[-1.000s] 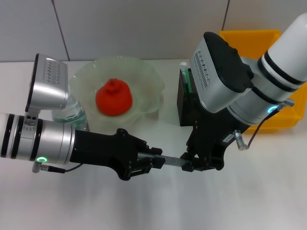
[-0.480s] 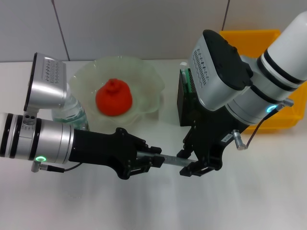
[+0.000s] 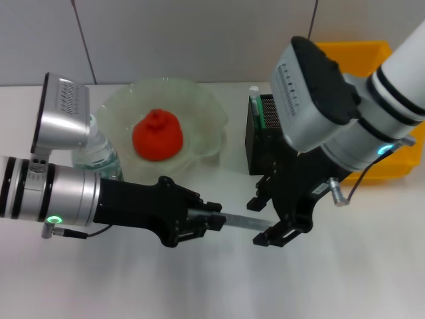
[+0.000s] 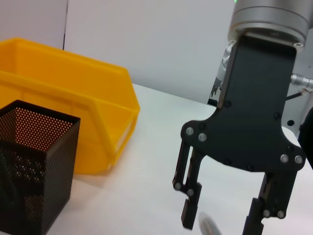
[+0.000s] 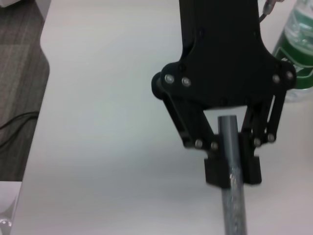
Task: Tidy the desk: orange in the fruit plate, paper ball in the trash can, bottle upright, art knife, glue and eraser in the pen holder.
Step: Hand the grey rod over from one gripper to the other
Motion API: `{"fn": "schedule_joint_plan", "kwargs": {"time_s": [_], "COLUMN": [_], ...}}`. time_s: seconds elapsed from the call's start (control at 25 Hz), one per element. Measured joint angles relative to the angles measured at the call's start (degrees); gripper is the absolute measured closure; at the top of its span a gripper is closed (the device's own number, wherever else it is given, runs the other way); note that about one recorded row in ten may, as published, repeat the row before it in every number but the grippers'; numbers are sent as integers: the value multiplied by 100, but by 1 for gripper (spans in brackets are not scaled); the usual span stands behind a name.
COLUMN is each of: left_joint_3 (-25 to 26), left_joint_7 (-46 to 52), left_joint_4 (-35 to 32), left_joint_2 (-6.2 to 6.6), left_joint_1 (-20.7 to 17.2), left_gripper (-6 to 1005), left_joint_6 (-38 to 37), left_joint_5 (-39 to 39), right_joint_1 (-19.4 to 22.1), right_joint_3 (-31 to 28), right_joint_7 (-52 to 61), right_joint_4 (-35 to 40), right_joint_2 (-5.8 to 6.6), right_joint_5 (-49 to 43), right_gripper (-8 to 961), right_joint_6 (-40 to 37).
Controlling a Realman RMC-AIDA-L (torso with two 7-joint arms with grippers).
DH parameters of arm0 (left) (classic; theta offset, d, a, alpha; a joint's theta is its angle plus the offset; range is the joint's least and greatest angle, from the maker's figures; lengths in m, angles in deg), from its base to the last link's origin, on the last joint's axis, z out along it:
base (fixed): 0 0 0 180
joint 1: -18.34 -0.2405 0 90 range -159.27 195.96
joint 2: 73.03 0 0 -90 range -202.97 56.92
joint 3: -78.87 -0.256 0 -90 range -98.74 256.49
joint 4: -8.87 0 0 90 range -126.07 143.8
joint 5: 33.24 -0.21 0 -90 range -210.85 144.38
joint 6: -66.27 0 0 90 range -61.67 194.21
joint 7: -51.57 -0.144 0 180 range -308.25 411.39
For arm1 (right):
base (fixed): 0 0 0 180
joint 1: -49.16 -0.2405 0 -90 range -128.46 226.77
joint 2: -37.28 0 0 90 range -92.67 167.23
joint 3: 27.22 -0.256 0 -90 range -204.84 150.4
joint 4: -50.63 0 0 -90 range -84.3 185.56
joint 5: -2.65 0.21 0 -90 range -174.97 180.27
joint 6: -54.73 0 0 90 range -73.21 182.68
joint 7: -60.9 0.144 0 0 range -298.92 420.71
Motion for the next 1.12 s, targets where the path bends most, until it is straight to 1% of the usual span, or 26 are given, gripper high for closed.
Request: {"fn": "schedule_joint_plan", "kwargs": {"time_s": [0.12, 0.16, 0.2, 0.24, 0.28, 0.32, 0.36, 0.4, 0.44, 0.48, 0.52, 0.56, 0.6, 0.64, 0.68, 0.72, 0.76, 0.8, 0.84, 0.88, 0.92, 0.96, 1.0, 1.04, 1.08, 1.12], "left_joint_3": [144, 219, 293, 293, 401, 601, 643, 711, 731, 738, 758, 758, 790, 790, 906, 1005, 1005, 1053, 1053, 1121, 1124, 1148, 1158, 1161, 1160, 1161], "left_joint_7": [9, 9, 8, 8, -1, -26, -32, -42, -45, -46, -47, -47, -49, -49, -50, -51, -51, -50, -50, -34, -33, -20, -19, -32, -44, -65], "left_joint_4": [-35, -40, -45, -45, -46, -48, -48, -48, -48, -50, -51, -51, -54, -54, -57, -38, -38, -20, -20, 8, 9, 14, 20, 66, 99, 209], "left_joint_2": [7, 8, 7, 7, 7, 8, 8, 17, 27, 31, 36, 36, 37, 37, 39, 38, 38, 37, 37, 36, 35, 35, 35, 33, 31, 27], "left_joint_1": [-35, -51, -61, -61, -75, -116, -135, -196, -246, -270, -305, -305, -338, -338, -397, -445, -445, -481, -481, -566, -571, -641, -684, -761, -790, -814], "left_gripper": [804, 803, 803, 802, 802, 801, 800, 800, 799, 798, 798, 797, 796, 796, 795, 794, 794, 793, 793, 792, 791, 791, 790, 789, 789, 788], "left_joint_6": [-40, -91, -144, -144, -215, -336, -364, -431, -478, -503, -548, -548, -610, -610, -751, -872, -872, -956, -956, -1149, -1166, -1299, -1382, -1571, -1656, -1766], "left_joint_5": [5, 7, 10, 10, 16, 43, 61, 169, 285, 340, 409, 409, 493, 493, 604, 689, 689, 763, 763, 942, 959, 1121, 1237, 1460, 1564, 1685], "right_joint_1": [252, 392, 674, 826, 826, 1044, 1233, 1603, 1773, 1773, 2097, 2097, 2322, 2322, 2427, 2540, 2540, 2576, 2576, 2553, 2553, 2521, 2427, 2427, 2372, 2260], "right_joint_3": [-55, -88, -148, -210, -210, -322, -460, -772, -958, -958, -1420, -1420, -1901, -1901, -2188, -2730, -2730, -3249, -3249, -3675, -3675, -3852, -4064, -4064, -4126, -4147], "right_joint_7": [30, 35, 36, 34, 34, -4, -61, -247, -355, -355, -647, -647, -941, -941, -1102, -1380, -1380, -1584, -1584, -1710, -1710, -1769, -1863, -1863, -1891, -1889], "right_joint_4": [443, 639, 1047, 1260, 1260, 1521, 1735, 2013, 2074, 2074, 2079, 2079, 1918, 1918, 1784, 1424, 1424, 954, 954, 408, 408, 52, -752, -752, -1196, -1993], "right_joint_2": [5, 10, 25, 30, 30, 34, 37, 35, 36, 36, 42, 42, 49, 49, 51, 57, 57, 111, 111, 214, 214, 291, 490, 490, 605, 800], "right_joint_5": [22, 75, 241, 357, 357, 513, 683, 1080, 1284, 1284, 1844, 1844, 2393, 2393, 2649, 3063, 3063, 3387, 3387, 3594, 3594, 3695, 3855, 3855, 3910, 3948], "right_gripper": [379, 379, 379, 379, 379, 379, 379, 379, 379, 379, 379, 379, 379, 379, 378, 378, 378, 378, 378, 378, 378, 378, 378, 378, 378, 378], "right_joint_6": [-119, -185, -287, -338, -338, -403, -454, -508, -515, -515, -532, -532, -582, -582, -621, -742, -742, -935, -935, -1125, -1125, -1214, -1337, -1337, -1376, -1430]}}
